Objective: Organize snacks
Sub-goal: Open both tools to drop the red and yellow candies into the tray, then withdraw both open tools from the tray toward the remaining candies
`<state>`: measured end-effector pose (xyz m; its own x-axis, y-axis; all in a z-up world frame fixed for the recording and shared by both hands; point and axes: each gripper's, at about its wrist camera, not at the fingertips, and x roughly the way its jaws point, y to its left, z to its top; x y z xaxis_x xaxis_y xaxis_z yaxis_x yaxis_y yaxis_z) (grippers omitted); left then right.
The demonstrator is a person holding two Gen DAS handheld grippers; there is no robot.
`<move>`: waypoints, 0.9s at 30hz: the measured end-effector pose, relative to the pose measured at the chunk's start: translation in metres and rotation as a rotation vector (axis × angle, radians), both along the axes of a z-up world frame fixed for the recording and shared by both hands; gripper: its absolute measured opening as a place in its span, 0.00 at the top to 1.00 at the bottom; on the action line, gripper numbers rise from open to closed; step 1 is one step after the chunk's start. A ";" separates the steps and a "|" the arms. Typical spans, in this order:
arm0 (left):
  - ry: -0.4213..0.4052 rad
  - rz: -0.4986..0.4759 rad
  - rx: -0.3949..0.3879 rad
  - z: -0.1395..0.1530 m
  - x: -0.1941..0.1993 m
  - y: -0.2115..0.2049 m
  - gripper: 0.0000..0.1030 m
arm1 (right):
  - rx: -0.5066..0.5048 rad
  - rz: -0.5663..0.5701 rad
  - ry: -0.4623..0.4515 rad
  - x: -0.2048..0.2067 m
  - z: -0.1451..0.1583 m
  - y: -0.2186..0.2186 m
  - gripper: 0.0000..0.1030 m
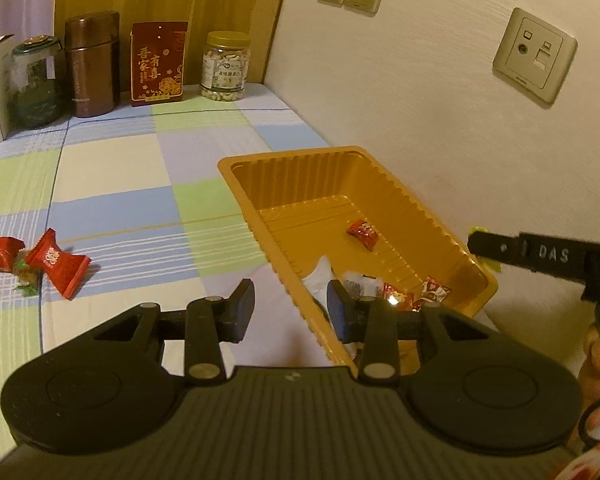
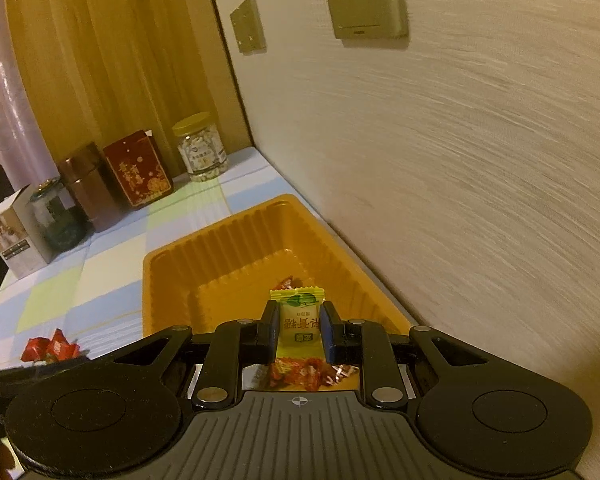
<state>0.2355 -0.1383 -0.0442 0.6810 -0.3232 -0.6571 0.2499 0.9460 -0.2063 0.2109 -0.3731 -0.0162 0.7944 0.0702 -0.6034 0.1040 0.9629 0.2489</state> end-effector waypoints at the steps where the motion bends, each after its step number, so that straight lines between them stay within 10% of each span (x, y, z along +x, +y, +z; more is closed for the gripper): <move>1: -0.001 0.003 -0.001 0.000 0.000 0.001 0.66 | 0.000 0.002 0.001 0.002 0.000 0.001 0.79; 7: 0.001 0.021 -0.017 -0.001 -0.003 0.011 0.66 | 0.060 0.044 0.008 0.013 -0.004 0.004 0.76; 10: 0.001 0.030 -0.016 -0.001 -0.008 0.016 0.65 | 0.095 0.031 -0.008 0.013 -0.003 0.001 0.40; 27: -0.023 0.103 0.023 0.028 -0.082 0.057 0.57 | 0.108 -0.009 0.007 -0.062 0.021 0.018 0.39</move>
